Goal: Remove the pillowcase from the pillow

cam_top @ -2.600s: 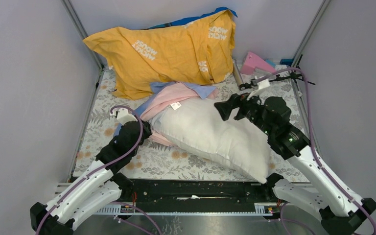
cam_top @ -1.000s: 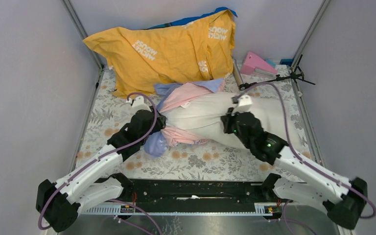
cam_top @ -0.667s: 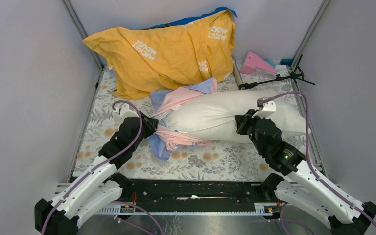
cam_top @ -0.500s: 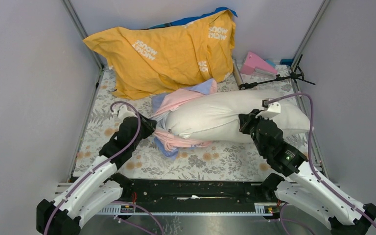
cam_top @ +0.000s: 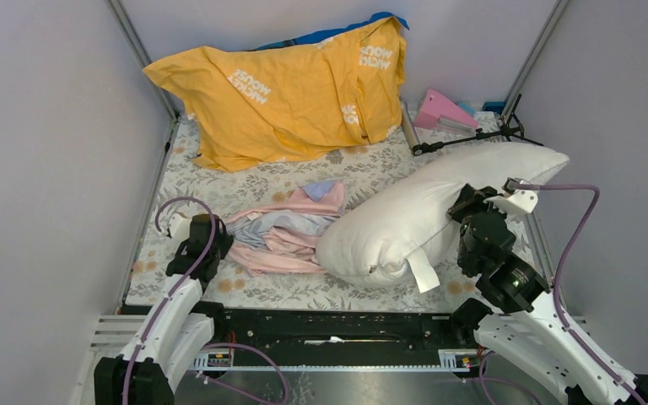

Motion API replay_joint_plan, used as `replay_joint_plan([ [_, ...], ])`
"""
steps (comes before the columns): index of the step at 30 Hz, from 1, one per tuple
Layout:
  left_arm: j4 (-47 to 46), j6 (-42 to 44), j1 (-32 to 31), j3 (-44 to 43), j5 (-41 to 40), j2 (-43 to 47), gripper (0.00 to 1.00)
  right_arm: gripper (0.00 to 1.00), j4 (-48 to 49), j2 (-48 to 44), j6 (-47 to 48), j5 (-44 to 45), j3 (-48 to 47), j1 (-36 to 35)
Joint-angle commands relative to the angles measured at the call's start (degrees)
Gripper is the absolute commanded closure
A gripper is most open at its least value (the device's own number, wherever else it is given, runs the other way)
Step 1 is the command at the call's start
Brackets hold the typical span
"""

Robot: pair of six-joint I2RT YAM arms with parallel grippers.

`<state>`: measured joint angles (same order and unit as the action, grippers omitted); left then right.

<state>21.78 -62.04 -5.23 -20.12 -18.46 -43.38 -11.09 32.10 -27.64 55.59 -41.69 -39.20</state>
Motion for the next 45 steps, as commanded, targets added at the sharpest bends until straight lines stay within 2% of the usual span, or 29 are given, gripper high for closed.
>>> replay_joint_plan([
  [1, -2.1, -1.9, 0.3, -1.8, -3.5, 1.8, 0.82, 1.0, 14.6, -1.0, 0.4, 4.7, 0.5, 0.6],
  [7, 0.4, -4.4, 0.4, -5.6, -9.9, 1.9, 0.82, 1.0, 16.6, 3.2, 1.2, 8.0, -1.9, 0.6],
  [12, 12.2, -13.3, 0.4, -13.1, -23.0, 4.4, 0.83, 1.0, 27.5, 3.6, 10.7, 13.3, -3.9, 0.6],
  [14, 14.4, -16.2, 0.4, -15.3, -26.1, 6.4, 0.86, 1.0, 30.3, 3.6, 12.7, 13.7, -4.5, 0.5],
  [19, 11.8, -15.9, 0.4, -17.8, -29.5, 9.9, 0.85, 1.0, 34.2, 4.8, 13.3, 11.2, -5.2, 0.6],
  [24, 9.9, -15.2, 0.4, -21.8, -33.0, 6.7, 0.82, 1.0, 34.7, 8.9, 13.5, 10.5, -6.7, 0.5],
  [25, 6.9, -12.3, 0.4, -22.3, -31.7, 5.5, 0.82, 1.0, 35.0, 9.7, 13.5, 9.7, -6.9, 0.6],
  [26, 0.7, -6.0, 0.4, -22.4, -28.7, 4.0, 0.82, 1.0, 36.2, 10.6, 14.0, 9.4, -6.8, 0.5],
  [28, -13.2, 3.7, 0.4, -23.1, -16.4, -0.8, 0.81, 1.0, 38.6, 13.2, 14.8, 8.4, -6.9, 0.6],
  [29, -16.2, 4.1, 0.4, -25.0, -11.3, -4.4, 0.81, 1.0, 39.3, 14.6, 14.8, 7.6, -7.3, 0.6],
  [33, -19.2, 4.5, 0.4, -36.8, 4.3, -20.4, 0.83, 1.0, 42.2, 23.1, 13.8, 1.8, -10.4, 2.6],
  [35, -18.1, 5.2, 0.4, -44.9, 8.5, -27.3, 0.83, 1.0, 37.0, 28.1, 10.6, -3.1, -16.8, 5.4],
  [38, -16.4, 7.7, 0.4, -56.2, 11.1, -32.4, 0.83, 1.0, 30.7, 34.0, 6.9, -14.6, -29.1, 9.7],
  [41, -17.7, 9.8, 0.4, -61.2, 9.3, -31.0, 0.81, 1.0, 30.0, 35.9, 9.2, -25.0, -35.6, 10.2],
  [43, -18.0, 11.2, 0.4, -60.7, 8.1, -29.6, 0.73, 1.0, 28.8, 36.0, 9.2, -32.9, -36.4, 10.2],
  [44, -17.4, 12.3, 0.4, -59.9, 7.9, -29.3, 0.6, 1.0, 28.6, 35.9, 8.9, -37.2, -35.4, 10.2],
  [45, -16.3, 13.6, 0.4, -59.0, 8.1, -29.0, 0.43, 0.93, 28.6, 35.7, 8.5, -41.4, -33.6, 10.2],
])
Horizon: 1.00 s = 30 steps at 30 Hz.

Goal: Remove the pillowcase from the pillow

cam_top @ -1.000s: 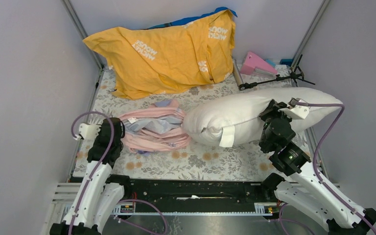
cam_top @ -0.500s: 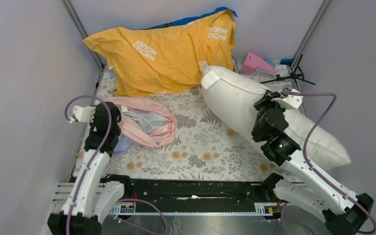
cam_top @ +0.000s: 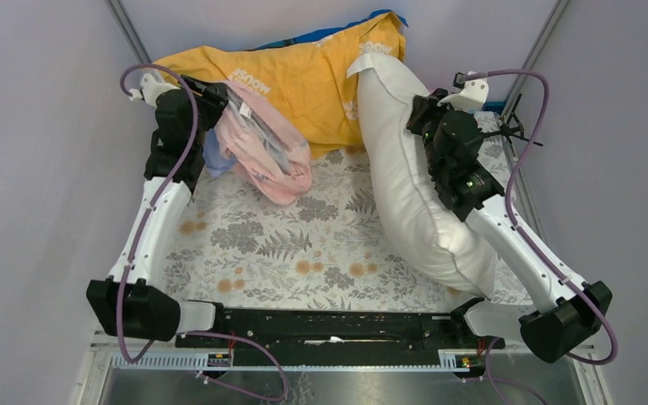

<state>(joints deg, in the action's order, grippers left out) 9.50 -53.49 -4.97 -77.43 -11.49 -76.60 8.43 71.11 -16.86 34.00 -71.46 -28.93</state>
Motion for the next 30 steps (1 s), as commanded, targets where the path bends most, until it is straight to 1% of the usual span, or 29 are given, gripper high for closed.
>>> replay_joint_plan([
  [1, -3.0, 6.3, 0.1, -0.3, 1.6, 4.4, 0.24, 0.78, 9.6, -3.6, -2.7, -25.0, -1.4, 0.0],
  [2, -1.7, 7.0, 0.1, 1.4, 2.4, 4.5, 0.07, 0.59, 10.1, -4.0, -3.5, -27.9, 1.1, 0.0],
  [3, -1.6, 8.1, 0.1, 3.5, 4.5, 5.1, 0.02, 0.37, 10.2, -4.2, -4.6, -29.8, 3.5, -0.1],
  [4, -2.6, 9.4, 0.2, 7.5, 6.7, 6.0, 0.01, 0.22, 9.4, -4.5, -5.2, -30.6, 5.5, -0.1],
  [5, -3.8, 10.1, 0.1, 10.5, 8.6, 7.0, 0.01, 0.14, 8.2, -4.8, -5.4, -30.5, 6.8, 0.0],
  [6, -4.9, 10.2, 0.0, 13.2, 9.8, 8.1, 0.01, 0.09, 6.6, -5.3, -5.2, -29.4, 7.8, 0.0],
  [8, -6.6, 11.3, -0.5, 17.6, 10.3, 10.2, 0.01, 0.03, 3.4, -6.6, -4.2, -24.8, 9.2, 0.0],
  [9, -7.1, 12.1, -1.0, 19.4, 9.4, 11.2, 0.01, 0.01, 1.9, -7.4, -3.4, -22.4, 9.8, 0.0],
  [13, -7.6, 15.2, -3.6, 24.1, 4.3, 14.6, 0.01, 0.01, -2.7, -11.4, -0.7, -11.1, 12.6, 0.3],
  [15, -8.1, 17.0, -4.9, 25.9, 2.0, 16.4, 0.01, 0.0, -5.4, -12.6, 0.5, -5.8, 13.6, 1.5],
  [16, -8.7, 17.9, -5.4, 27.1, 1.4, 17.5, 0.01, 0.0, -6.8, -13.1, 0.1, -5.0, 14.2, 3.2],
  [17, -9.2, 18.8, -5.7, 28.7, 0.8, 18.7, 0.01, 0.0, -7.8, -13.6, -1.1, -5.7, 15.2, 6.7],
  [19, -12.5, 20.3, -6.1, 32.2, -0.2, 21.2, 0.01, 0.0, -9.6, -14.6, -4.6, -11.0, 18.1, 13.2],
  [21, -15.8, 22.4, -6.1, 36.2, -1.5, 23.9, 0.01, 0.0, -9.0, -14.4, -7.1, -16.0, 21.6, 19.1],
  [23, -19.1, 24.7, -6.1, 40.6, -4.4, 25.3, 0.01, 0.0, -4.4, -13.1, -7.9, -19.3, 25.3, 23.1],
  [25, -22.9, 26.2, -6.2, 44.2, -6.4, 26.1, 0.01, 0.0, 1.6, -12.3, -5.0, -20.0, 30.4, 24.2],
  [28, -32.0, 28.7, -6.3, 50.1, -7.9, 25.1, 0.01, 0.01, 20.1, -14.0, 1.9, -23.8, 43.1, 24.3],
  [29, -34.4, 29.9, -6.3, 51.8, -8.9, 23.6, 0.01, 0.0, 26.7, -14.6, 3.9, -24.2, 48.4, 24.2],
  [30, -36.9, 31.5, -6.4, 53.4, -9.7, 22.0, 0.01, 0.01, 32.3, -14.8, 6.2, -24.4, 51.3, 24.2],
])
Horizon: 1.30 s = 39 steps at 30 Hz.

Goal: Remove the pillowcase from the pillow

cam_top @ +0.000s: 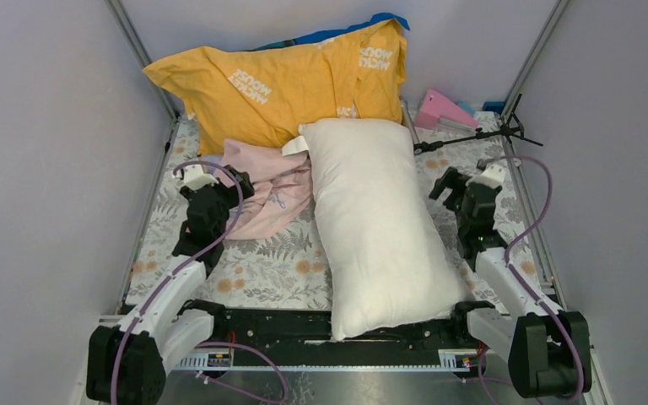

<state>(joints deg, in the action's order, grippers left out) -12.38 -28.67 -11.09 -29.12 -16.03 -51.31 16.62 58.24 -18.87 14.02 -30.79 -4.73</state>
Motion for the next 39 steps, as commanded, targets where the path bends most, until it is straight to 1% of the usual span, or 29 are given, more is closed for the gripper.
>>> replay_joint_plan([
  [1, -17.9, 8.5, -0.3, 6.6, -6.1, -4.8, 0.01, 0.0, 28.4, -1.2, 10.9, -4.9, 12.8, 0.0],
  [2, -21.0, 10.5, -0.4, 8.5, -7.1, -6.5, 0.01, 0.0, 30.0, -0.3, 13.5, -5.2, 13.1, 0.0],
  [5, -32.8, 14.6, -0.4, 14.8, -8.6, -9.5, 0.01, 0.0, 26.7, 4.0, 19.2, -6.1, 11.4, 0.0],
  [6, -33.7, 15.0, -0.4, 15.2, -8.1, -9.4, 0.01, 0.0, 27.9, 6.1, 20.4, -5.6, 11.8, 0.1],
  [8, -37.3, 16.9, -0.4, 15.9, -7.0, -10.4, 0.01, 0.01, 34.3, 11.1, 20.9, -2.7, 13.6, 0.0],
  [11, -42.7, 20.8, -0.3, 16.0, -7.4, -15.6, 0.01, 0.0, 40.6, 17.5, 19.9, -0.6, 15.4, 0.1],
  [13, -40.0, 21.5, -0.1, 14.0, -6.1, -17.0, 0.01, 0.0, 45.5, 20.7, 19.9, 0.5, 16.3, 0.1],
  [15, -41.2, 22.1, 0.2, 13.5, -6.2, -18.1, 0.01, 0.0, 49.1, 23.7, 19.2, 2.7, 17.1, 0.1],
  [18, -43.1, 22.4, 2.1, 13.3, -5.6, -19.1, 0.02, 0.0, 57.3, 29.4, 19.3, 2.5, 18.7, 0.1],
  [19, -43.3, 23.0, 2.7, 13.4, -5.2, -19.5, 0.03, 0.0, 59.2, 30.6, 19.2, 3.6, 19.3, 0.0],
  [20, -45.1, 24.4, 2.8, 13.7, -5.5, -21.3, 0.04, 0.0, 60.0, 31.2, 19.2, 4.1, 19.3, 0.0],
  [21, -43.6, 24.5, 2.9, 13.2, -6.2, -22.8, 0.04, 0.0, 58.3, 30.8, 19.2, 4.0, 18.9, 0.0],
  [22, -42.8, 24.4, 3.0, 12.4, -5.5, -24.4, 0.04, 0.0, 56.8, 30.4, 19.2, 4.1, 18.5, 0.0],
  [24, -45.9, 25.8, 3.1, 12.1, -2.3, -28.9, 0.04, 0.0, 58.3, 31.0, 19.2, 4.0, 18.8, 0.0],
  [26, -46.0, 26.2, 3.1, 10.8, -0.9, -32.2, 0.04, 0.01, 57.8, 30.7, 19.2, 4.0, 18.8, 0.0],
  [28, -45.6, 26.2, 3.2, 10.4, -0.3, -33.4, 0.04, 0.0, 58.3, 30.9, 19.2, 4.0, 18.9, 0.0],
  [29, -47.2, 26.7, 3.3, 10.8, 0.1, -33.9, 0.04, 0.0, 58.2, 30.8, 19.2, 4.0, 18.8, 0.0],
  [36, -46.0, 26.1, 4.4, 10.0, 2.4, -34.2, 0.03, 0.0, 58.0, 30.8, 19.2, 4.0, 18.7, 0.0],
  [39, -48.4, 25.3, 5.5, 11.5, 4.3, -34.1, 0.03, 0.0, 57.8, 30.9, 19.2, 4.0, 18.6, 0.1],
])
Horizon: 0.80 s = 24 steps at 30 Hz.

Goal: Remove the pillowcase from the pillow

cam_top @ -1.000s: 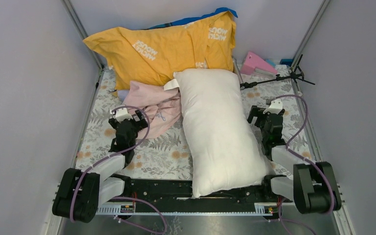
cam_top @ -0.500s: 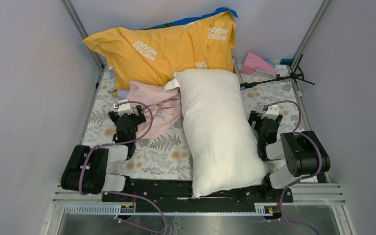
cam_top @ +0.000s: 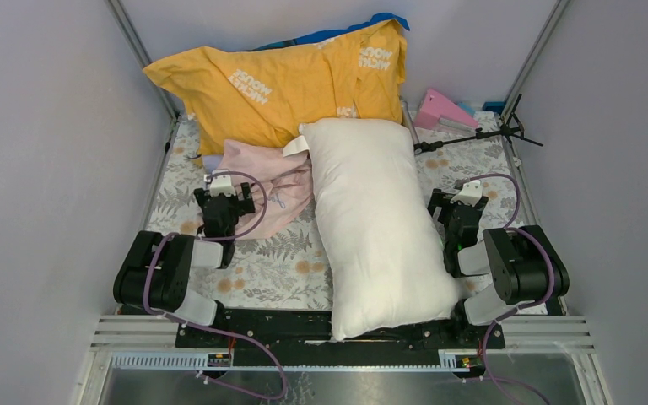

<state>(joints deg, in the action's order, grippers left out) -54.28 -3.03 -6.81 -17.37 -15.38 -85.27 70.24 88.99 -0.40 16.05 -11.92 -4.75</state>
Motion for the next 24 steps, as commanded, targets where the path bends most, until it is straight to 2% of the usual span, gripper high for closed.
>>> replay_joint_plan([
  [1, -8.6, -0.5, 1.5, 1.5, 4.6, -0.2, 0.03, 0.0, 4.0, 0.1, 0.8, 1.9, -0.4, 0.0],
  [3, -16.1, 0.3, 1.9, 3.8, 5.6, -2.3, 0.03, 0.0, 3.8, 0.2, 0.8, 1.8, -0.5, 0.1],
  [4, -12.6, -0.4, 2.0, 3.1, 5.8, -1.2, 0.02, 0.0, 3.7, 0.1, 0.8, 1.8, -0.5, 0.1],
  [6, -15.2, -0.1, 2.1, 3.7, 5.6, -2.0, 0.01, 0.0, 3.7, 0.2, 0.8, 1.8, -0.5, 0.1],
  [24, -14.3, -0.3, 2.0, 3.3, 5.7, -1.9, 0.01, 0.0, 4.0, 0.1, 0.8, 1.8, -0.3, 0.1],
])
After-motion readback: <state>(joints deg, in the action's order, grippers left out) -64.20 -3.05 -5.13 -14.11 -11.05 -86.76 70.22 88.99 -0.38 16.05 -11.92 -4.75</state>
